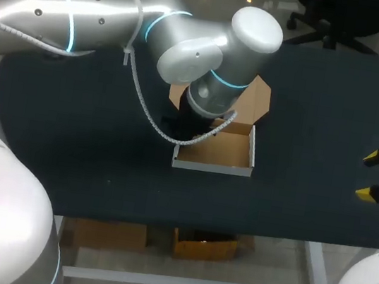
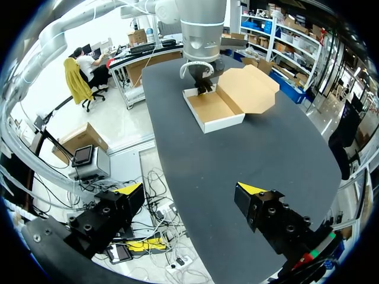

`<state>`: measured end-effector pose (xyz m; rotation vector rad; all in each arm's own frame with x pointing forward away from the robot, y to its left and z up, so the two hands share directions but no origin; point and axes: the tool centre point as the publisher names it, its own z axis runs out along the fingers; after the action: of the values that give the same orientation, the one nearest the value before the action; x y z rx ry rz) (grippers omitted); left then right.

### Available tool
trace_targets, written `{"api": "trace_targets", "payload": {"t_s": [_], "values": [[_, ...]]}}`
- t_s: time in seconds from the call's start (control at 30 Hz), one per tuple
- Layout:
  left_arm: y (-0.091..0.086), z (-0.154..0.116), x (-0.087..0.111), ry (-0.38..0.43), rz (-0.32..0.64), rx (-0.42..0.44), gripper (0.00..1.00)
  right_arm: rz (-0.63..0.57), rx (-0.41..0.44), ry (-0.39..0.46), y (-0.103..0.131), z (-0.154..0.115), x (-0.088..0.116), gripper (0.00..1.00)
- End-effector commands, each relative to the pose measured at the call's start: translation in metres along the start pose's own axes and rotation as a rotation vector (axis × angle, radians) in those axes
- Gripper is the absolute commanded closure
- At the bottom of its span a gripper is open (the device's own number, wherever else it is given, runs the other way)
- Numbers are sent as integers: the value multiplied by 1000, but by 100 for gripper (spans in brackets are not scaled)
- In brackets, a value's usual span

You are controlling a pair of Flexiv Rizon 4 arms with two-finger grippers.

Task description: Assemble the packaging by folding the flat box into shape, placing the metal phone stand inside, and closing the box properly

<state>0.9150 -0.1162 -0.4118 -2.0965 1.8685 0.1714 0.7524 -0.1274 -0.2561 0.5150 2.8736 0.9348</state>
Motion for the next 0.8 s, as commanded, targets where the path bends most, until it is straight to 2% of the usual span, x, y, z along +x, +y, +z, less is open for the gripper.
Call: {"api": "trace_targets", "payload": {"t_s": [0.03,0.3,0.47,0.53,0.63,0.7,0.8], "values": [[-2,8,3,-13,-9,-2,100,0,-3,4,-1,0,-1,0],[0,8,-4,109,-35,13,100,10,-1,8,-2,2,-2,0],[0,7,-7,158,-30,36,100,12,3,9,-1,2,-2,0],[0,6,-8,186,-17,42,84,13,3,9,-1,2,-2,0],[0,5,-9,221,3,55,67,16,4,11,-1,3,-3,0],[0,3,-10,232,13,72,60,18,5,12,-1,3,-3,0],[0,0,-10,247,30,96,55,21,5,12,-1,4,-3,0]]}}
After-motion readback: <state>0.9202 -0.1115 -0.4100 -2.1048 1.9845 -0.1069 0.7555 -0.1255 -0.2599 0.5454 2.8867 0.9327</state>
